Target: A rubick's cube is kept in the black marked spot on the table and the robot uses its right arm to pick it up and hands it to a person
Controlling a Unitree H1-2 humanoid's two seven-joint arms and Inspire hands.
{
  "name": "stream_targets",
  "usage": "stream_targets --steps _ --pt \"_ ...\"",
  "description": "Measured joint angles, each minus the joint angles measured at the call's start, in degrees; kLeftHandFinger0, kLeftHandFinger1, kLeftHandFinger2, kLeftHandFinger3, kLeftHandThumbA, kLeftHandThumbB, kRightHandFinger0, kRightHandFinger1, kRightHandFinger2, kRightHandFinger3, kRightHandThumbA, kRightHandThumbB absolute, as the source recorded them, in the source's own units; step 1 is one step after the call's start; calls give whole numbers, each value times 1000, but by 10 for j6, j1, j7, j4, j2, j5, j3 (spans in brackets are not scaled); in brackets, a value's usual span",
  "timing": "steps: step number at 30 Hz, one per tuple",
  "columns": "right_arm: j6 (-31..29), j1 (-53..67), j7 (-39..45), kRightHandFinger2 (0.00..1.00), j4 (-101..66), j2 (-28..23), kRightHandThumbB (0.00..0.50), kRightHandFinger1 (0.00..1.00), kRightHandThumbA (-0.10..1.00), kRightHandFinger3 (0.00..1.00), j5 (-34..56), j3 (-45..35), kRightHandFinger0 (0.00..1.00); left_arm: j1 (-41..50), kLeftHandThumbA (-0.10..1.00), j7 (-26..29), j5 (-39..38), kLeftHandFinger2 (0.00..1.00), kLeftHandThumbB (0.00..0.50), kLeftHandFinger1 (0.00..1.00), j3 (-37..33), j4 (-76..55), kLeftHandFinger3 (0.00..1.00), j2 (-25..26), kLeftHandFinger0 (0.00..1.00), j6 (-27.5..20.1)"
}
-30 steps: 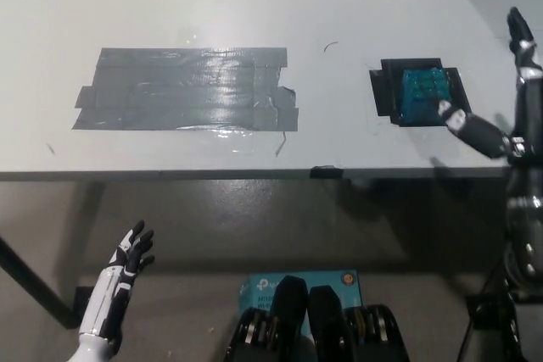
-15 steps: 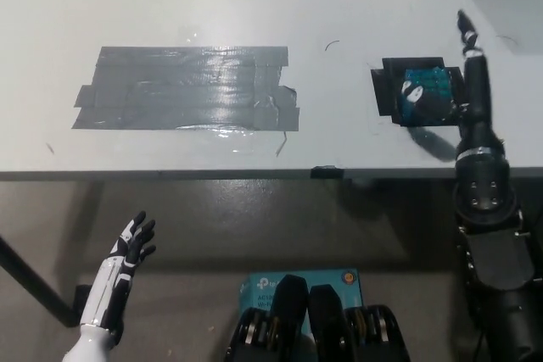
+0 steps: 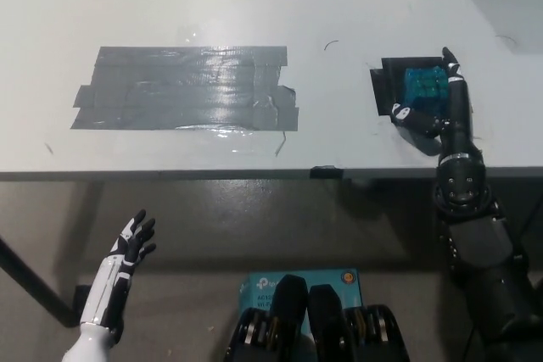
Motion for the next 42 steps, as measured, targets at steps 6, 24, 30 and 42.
stream_targets --steps 6,24,30,42 --pt "-23 -7 -14 1000 35 -1 476 1000 811 1000 9 -2 1000 -1 973 0 0 1000 196 1000 0 0 1000 0 989 0" --pt "-25 -77 -38 422 154 -4 277 206 -99 355 31 -2 15 -6 976 -5 0 1000 186 1000 0 -5 1000 0 998 1" --pt "-16 -101 -56 740 218 -23 240 388 -100 565 1 75 56 -10 971 -5 0 1000 189 1000 0 -5 1000 0 1000 1" --pt "-22 -103 -78 915 233 -26 224 539 -100 753 -11 110 86 -17 959 -5 -1 1000 185 1000 0 -5 1000 0 1000 1"
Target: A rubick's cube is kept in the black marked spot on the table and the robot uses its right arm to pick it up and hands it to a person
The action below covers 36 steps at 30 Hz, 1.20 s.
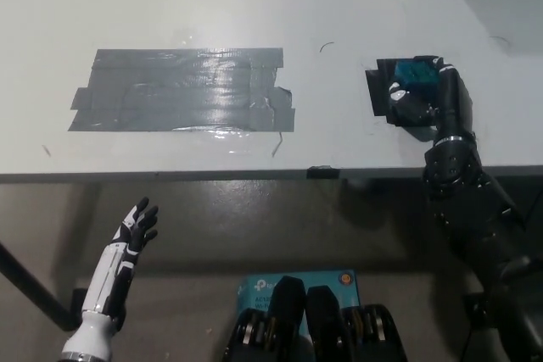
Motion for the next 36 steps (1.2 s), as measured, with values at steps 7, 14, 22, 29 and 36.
stream_targets --steps 7,14,22,29,36 --pt "-12 36 -16 899 -78 0 178 509 -100 926 5 -14 14 -1 953 0 0 1000 182 1000 0 0 1000 0 1000 0" --pt "6 115 -17 857 -237 0 185 463 -100 911 6 -25 24 -1 956 0 0 1000 187 1000 0 5 1000 0 998 3" --pt "31 173 -12 942 -382 1 153 512 -100 986 5 -29 69 -1 953 0 0 1000 180 1000 0 11 1000 0 994 5" --pt "56 209 -3 918 -498 2 147 492 -100 979 3 -29 50 -1 962 0 0 1000 182 1000 0 13 1000 0 988 8" --pt "88 216 9 908 -628 2 159 475 -100 952 -4 -29 57 -1 964 0 1 1000 185 1000 0 13 1000 0 980 9"
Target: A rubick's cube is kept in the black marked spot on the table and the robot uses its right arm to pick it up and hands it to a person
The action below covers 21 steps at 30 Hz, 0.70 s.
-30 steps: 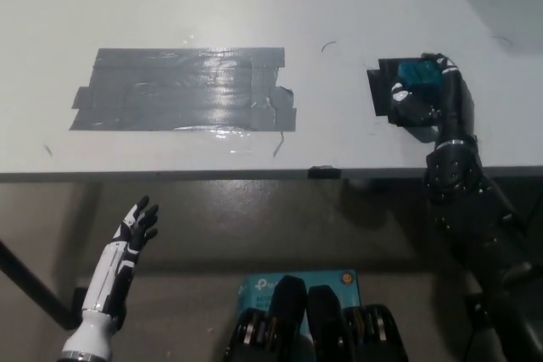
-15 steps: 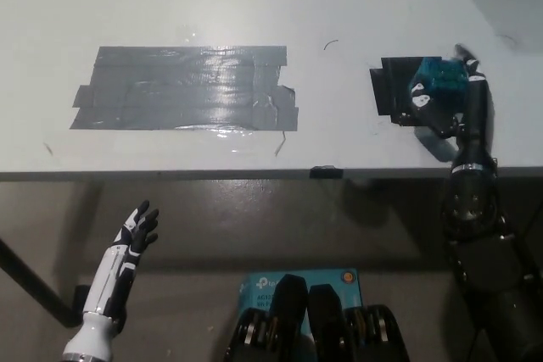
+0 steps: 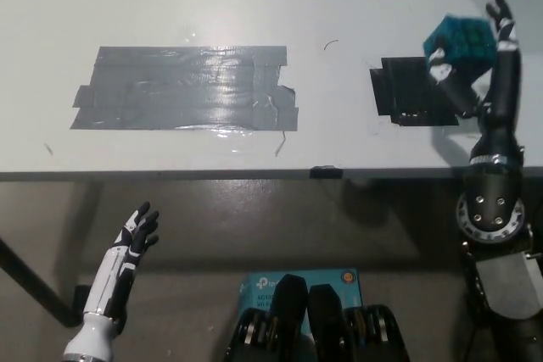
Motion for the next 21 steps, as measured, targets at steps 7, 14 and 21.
stream_targets --steps 7,14,21 --pt "30 -5 15 920 -113 -1 168 466 -100 969 -9 0 64 -1 951 0 0 1000 175 1000 0 0 1000 0 992 0" --pt "71 -110 48 926 -178 -5 183 482 -100 1000 -22 4 40 -5 918 -1 2 1000 166 1000 -1 -7 1000 0 991 0" --pt "87 -197 69 869 -99 -6 188 440 -100 1000 -39 16 0 -6 898 -7 3 1000 144 1000 -2 -18 1000 1 995 0"
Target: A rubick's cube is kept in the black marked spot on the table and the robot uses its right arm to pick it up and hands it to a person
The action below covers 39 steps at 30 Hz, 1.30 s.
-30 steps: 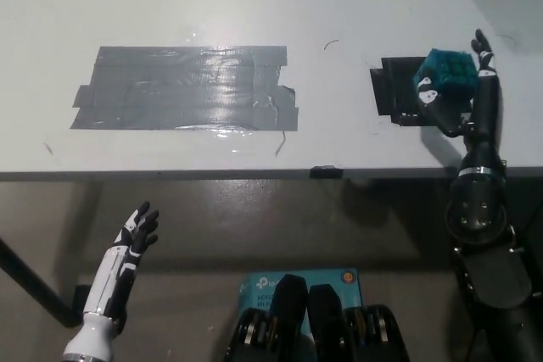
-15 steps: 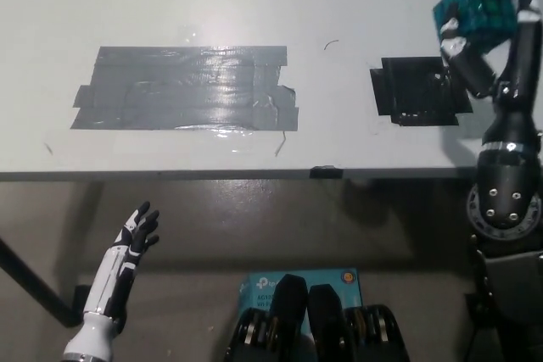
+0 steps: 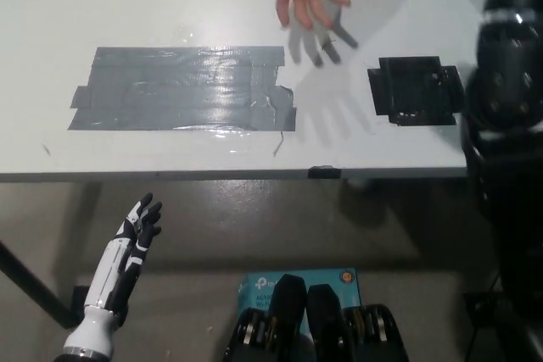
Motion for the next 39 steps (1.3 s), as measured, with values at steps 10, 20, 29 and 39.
stream_targets --steps 10,20,29,39 --pt "-27 -87 3 866 308 0 211 445 -100 966 -10 17 0 0 872 -3 2 1000 134 1000 0 -6 1000 1 994 1" --pt "-77 -159 -1 773 601 18 259 361 -100 929 -13 49 91 0 860 -3 2 1000 124 1000 -2 -6 1000 1 997 1" --pt "-120 -208 -3 831 731 25 198 403 -100 876 -10 59 33 0 839 -3 4 1000 135 1000 -5 -6 1000 1 1000 1" --pt "-132 -209 62 1000 748 25 500 1000 829 1000 -10 90 1000 0 814 -3 7 1000 141 1000 -6 -7 1000 1 996 5"
